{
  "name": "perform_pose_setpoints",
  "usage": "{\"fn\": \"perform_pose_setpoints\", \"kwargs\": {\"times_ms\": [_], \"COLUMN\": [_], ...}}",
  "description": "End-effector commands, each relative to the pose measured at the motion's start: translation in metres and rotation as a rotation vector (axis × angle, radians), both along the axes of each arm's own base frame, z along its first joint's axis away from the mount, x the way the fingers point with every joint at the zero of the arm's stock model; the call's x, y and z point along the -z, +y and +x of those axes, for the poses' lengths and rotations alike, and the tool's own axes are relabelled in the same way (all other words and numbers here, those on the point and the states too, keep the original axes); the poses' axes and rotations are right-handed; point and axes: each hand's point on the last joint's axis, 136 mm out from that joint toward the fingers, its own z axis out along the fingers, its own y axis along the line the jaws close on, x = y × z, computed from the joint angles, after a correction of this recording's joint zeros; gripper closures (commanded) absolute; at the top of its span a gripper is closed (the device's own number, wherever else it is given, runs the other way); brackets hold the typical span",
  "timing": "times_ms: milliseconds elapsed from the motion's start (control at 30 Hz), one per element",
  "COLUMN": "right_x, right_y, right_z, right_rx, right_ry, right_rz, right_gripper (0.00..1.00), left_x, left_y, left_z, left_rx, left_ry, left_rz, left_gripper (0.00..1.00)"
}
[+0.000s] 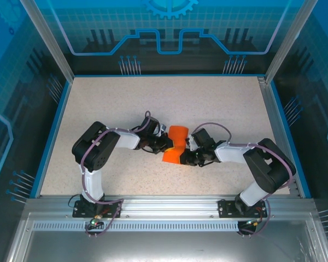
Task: Fold a paper plane with a square sheet of paper (pick it up from the middle)
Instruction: Fold the triangle a second time at the center of the table.
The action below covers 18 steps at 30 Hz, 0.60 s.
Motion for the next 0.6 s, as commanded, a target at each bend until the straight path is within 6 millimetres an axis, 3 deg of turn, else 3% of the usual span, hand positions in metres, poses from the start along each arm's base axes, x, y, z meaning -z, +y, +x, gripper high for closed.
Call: {"fn": "perform_pose_setpoints", "kwargs": {"times_ms": [0,367,567], "right_x": [0.016,0.016,-0.042], "right_y": [-0.019,-0.025,-0.001], "right_z": [-0.027,-0.033,-0.004], "right_rx": [-0.003,0.009,0.042], "right_ry": [0.110,0.122,-0.066], "right_rz": [-0.041,-0.040,0.109], "right_gripper": [0.87,0.87,0.87], "left_x": [0.027,0.027,0.027], "left_y": [0.013,0.013,0.012], "left_z": [-0.011,-0.012,-0.011], "left_rx": [-0.010,-0.009,-0.009], "left_ry": [0.071,0.069,0.074], "left_rz": [0.093,0.094,0.088], "left_gripper": [1.00,1.00,1.00]}}
